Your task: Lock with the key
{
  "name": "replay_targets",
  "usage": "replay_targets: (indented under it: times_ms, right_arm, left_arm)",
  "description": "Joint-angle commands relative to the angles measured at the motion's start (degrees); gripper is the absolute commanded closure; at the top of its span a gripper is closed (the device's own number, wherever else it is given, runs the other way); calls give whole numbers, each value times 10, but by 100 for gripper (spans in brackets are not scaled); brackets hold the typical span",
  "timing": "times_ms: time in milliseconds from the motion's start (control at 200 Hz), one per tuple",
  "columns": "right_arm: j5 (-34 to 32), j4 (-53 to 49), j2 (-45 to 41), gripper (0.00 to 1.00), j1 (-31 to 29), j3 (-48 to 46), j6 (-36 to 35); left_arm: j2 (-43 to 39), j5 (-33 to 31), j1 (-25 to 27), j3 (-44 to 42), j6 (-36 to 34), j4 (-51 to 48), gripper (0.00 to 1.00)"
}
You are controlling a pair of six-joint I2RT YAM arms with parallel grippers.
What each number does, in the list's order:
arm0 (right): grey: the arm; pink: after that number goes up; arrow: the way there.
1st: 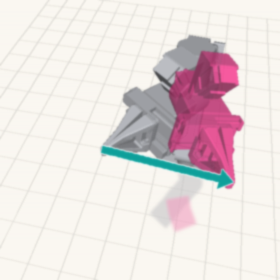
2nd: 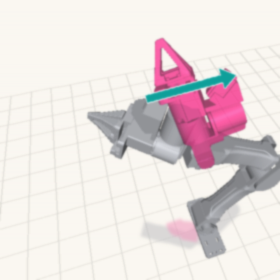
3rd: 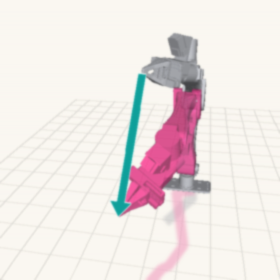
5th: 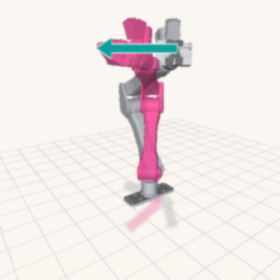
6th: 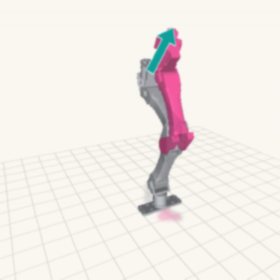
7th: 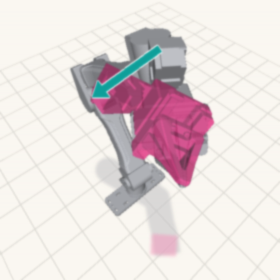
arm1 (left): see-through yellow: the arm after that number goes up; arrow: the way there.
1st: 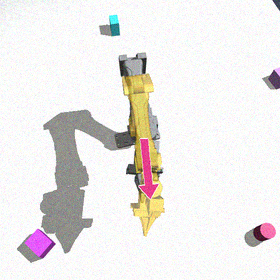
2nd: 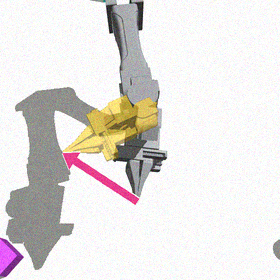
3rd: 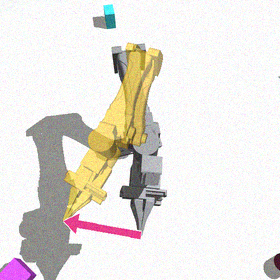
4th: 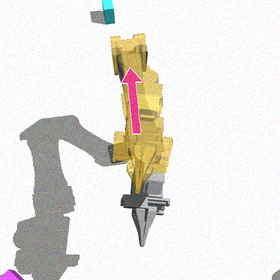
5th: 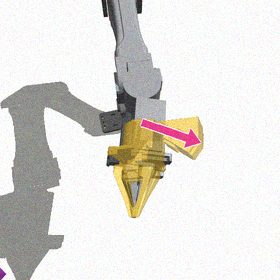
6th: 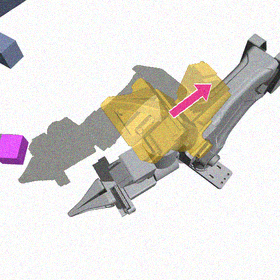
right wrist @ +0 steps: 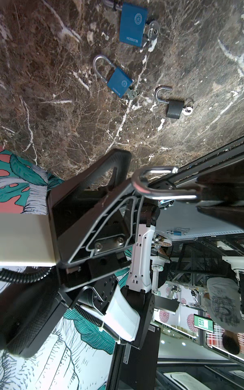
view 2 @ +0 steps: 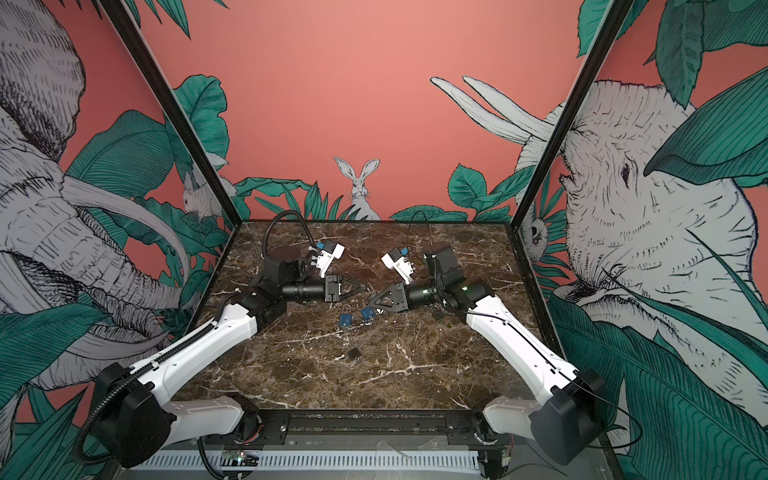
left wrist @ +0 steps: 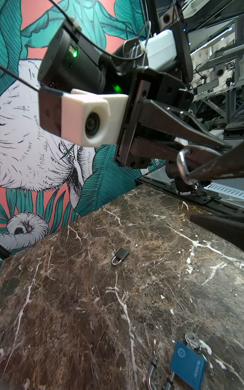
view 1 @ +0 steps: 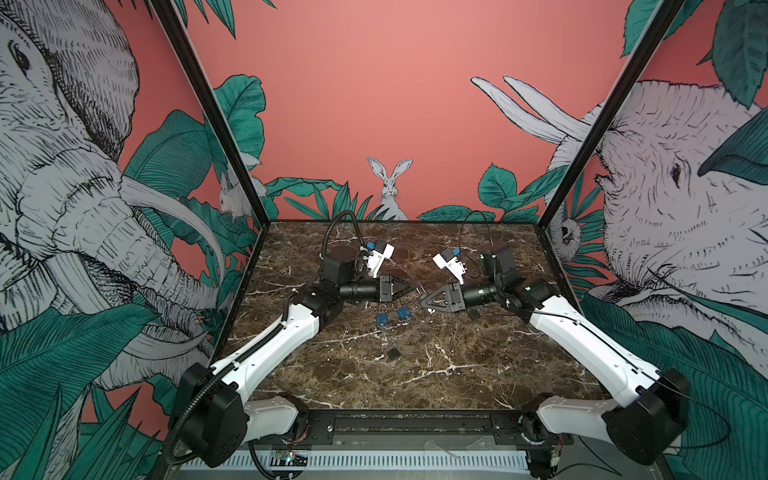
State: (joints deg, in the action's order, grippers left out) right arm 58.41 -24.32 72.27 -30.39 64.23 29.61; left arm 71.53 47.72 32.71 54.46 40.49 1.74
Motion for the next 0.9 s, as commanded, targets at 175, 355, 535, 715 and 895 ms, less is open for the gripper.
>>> replay_targets:
  times_ms: [175, 355, 535, 715, 895]
  right_arm:
    - [31, 24, 5, 100, 4, 5, 6]
    - [37, 17, 12, 100, 4, 6, 4]
    - [39, 20, 12, 100, 4, 8, 6]
    - [38, 33, 12, 100, 4, 7, 13]
    - [41, 50, 18, 100, 4, 9, 25]
  left_arm:
    - [-22, 1, -1, 12, -2, 32, 70]
    - [-25, -9, -5, 21, -2, 39, 60]
    - [1, 21, -5, 42, 9, 52, 57]
    - [15, 48, -4, 41, 24, 72, 57]
    - [19, 72, -2, 34, 31, 77, 59]
